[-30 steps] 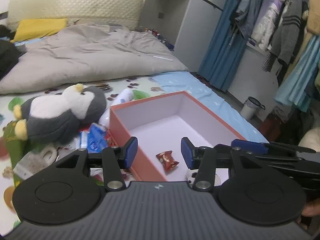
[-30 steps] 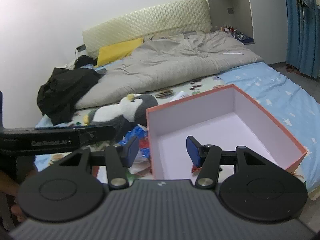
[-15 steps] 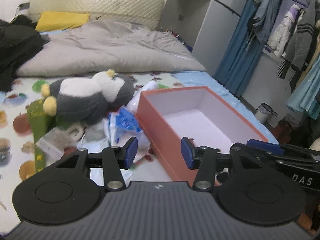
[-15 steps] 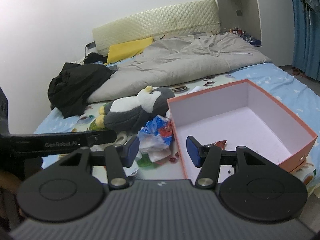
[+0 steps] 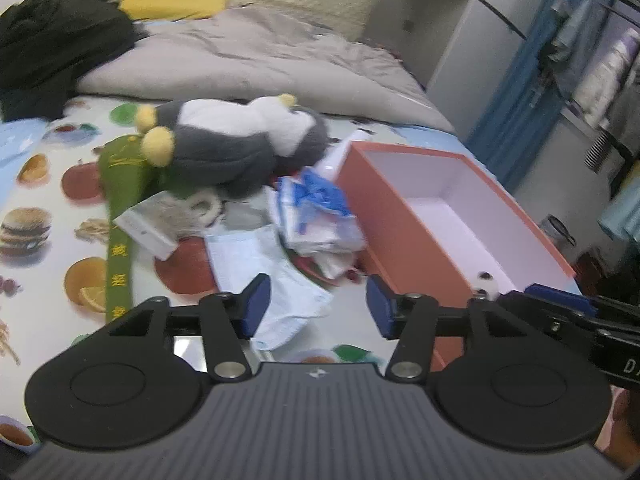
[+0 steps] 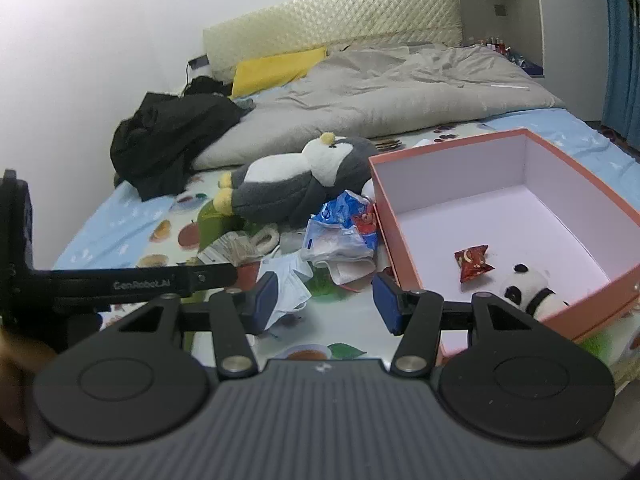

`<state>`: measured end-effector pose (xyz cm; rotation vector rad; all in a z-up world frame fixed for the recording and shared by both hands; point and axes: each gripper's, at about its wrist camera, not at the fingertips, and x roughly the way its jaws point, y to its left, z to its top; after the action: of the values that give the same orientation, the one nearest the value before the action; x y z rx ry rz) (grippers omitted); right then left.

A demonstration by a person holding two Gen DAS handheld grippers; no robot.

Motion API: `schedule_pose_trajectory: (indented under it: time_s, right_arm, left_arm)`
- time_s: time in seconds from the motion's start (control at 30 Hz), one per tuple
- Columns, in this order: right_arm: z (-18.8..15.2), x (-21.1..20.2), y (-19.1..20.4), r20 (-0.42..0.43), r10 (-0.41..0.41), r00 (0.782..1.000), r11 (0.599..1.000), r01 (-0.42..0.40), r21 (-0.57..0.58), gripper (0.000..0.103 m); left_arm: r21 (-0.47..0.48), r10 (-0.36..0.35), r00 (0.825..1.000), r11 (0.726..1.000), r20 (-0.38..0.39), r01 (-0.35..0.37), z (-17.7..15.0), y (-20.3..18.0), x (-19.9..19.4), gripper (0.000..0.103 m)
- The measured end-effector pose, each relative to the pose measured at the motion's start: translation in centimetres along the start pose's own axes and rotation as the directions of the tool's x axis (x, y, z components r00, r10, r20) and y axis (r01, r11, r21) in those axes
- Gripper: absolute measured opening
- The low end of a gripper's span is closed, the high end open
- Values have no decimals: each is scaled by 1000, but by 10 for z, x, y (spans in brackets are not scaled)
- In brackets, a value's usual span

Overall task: Organize soft objects
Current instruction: 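Grasp the blue plastic wipes bag with the right tool while the left tool closes near the masks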

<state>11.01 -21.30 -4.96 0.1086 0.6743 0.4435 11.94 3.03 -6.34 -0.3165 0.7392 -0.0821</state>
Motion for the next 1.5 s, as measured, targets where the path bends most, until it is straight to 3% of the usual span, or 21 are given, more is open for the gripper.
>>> schedule_pose_trajectory:
  time_s: [0.33, 0.77, 1.07, 1.27, 1.3, 1.4, 1.43, 1.5]
  right_arm:
    - [19, 80, 18, -59, 8, 998, 998, -12, -67, 56]
    - [46, 175, 22, -103, -68, 992, 990, 55, -126, 55]
    - [52, 215, 32, -79, -174, 982, 959, 150, -239, 54]
    - [54, 237, 29, -111, -193, 975, 953, 160, -257, 54]
    - [53, 241, 27, -124, -192, 974, 955, 156, -252, 53]
    - [51, 250, 24, -149, -201, 968, 953, 158, -259, 35]
    - [51, 251, 22, -157, -194, 968, 957, 151, -248, 23]
    - [51, 250, 22, -162, -192, 968, 958, 149, -245, 15]
  left_arm:
    - [-134, 40, 996, 990, -78, -50, -10, 59, 66, 66]
    - [-241, 5, 985, 969, -173, -48, -21, 92, 126, 64]
    - [-285, -45, 984, 958, -174, -7, -15, 98, 150, 54]
    - [-313, -82, 981, 950, -176, 23, -12, 96, 161, 38]
    - [-315, -85, 980, 949, -178, 25, -12, 95, 162, 31]
    - [-324, -93, 978, 946, -189, 27, -13, 94, 167, 14]
    - [-321, -89, 978, 947, -189, 24, -13, 93, 168, 9]
    - [-323, -84, 979, 946, -185, 20, -14, 93, 167, 6]
